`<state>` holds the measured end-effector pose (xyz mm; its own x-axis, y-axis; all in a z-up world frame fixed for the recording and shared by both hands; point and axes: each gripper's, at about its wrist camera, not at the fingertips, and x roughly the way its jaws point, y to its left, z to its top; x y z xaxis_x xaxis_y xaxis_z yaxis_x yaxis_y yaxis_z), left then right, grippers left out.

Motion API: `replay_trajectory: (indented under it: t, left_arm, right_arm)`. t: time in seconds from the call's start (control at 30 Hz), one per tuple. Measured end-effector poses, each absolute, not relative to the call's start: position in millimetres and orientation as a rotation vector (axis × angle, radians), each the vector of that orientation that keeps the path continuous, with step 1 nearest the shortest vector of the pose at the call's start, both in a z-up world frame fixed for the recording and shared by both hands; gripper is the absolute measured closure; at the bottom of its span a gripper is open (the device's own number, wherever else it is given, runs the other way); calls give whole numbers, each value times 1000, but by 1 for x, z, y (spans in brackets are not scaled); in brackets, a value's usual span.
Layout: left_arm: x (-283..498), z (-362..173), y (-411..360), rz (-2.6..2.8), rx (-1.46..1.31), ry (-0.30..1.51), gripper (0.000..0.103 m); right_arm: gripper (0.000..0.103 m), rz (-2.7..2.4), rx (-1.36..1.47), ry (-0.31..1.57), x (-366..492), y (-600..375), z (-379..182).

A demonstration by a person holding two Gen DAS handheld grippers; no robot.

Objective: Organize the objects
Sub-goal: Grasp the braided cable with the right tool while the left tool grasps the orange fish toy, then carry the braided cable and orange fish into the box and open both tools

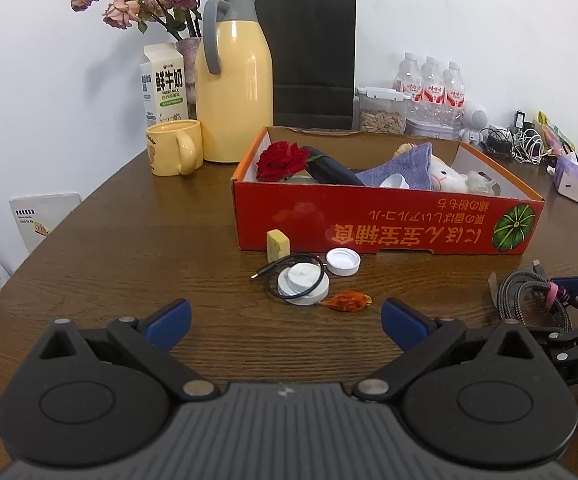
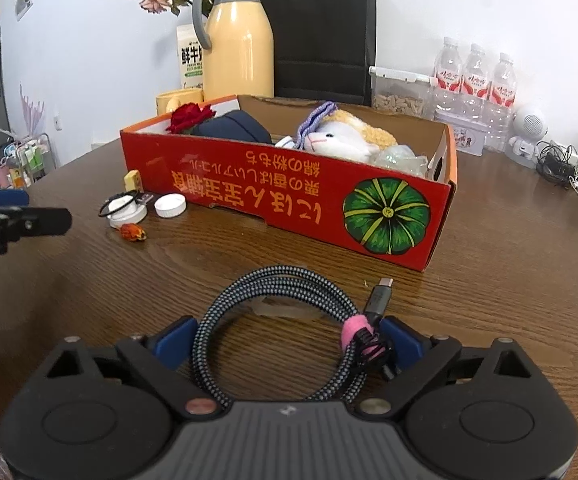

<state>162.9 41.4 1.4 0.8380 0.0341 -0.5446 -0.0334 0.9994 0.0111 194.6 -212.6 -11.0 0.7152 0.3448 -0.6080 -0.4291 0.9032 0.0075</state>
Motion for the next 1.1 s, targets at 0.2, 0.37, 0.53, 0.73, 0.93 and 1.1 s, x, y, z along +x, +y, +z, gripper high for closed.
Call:
replay_trajectory:
  t: [0.2,0.37,0.53,0.73,0.93,1.1]
  left_arm:
    - [173,-5,33,32,-20,605,0]
    - [185,-10,21,33,-29,630,15]
    - [199,-14,10,34,-65,661,37]
    - [213,-19,4,58,-89,692,48]
    - [218,-22,1,76,-95,688,54]
    - [217,-23,0,84,-80,675,61]
  right_arm:
    - [6,390,-137,578,186,-213,-5]
    - [6,327,-122,541,187,-217,-3]
    - [6,304,-110,528,193,-220,-1]
    - [6,311,-107,524,193,-221,-2]
    - [6,322,-98,527,193,-221,-2]
    - [6,323,-93,531,193,-221,-2]
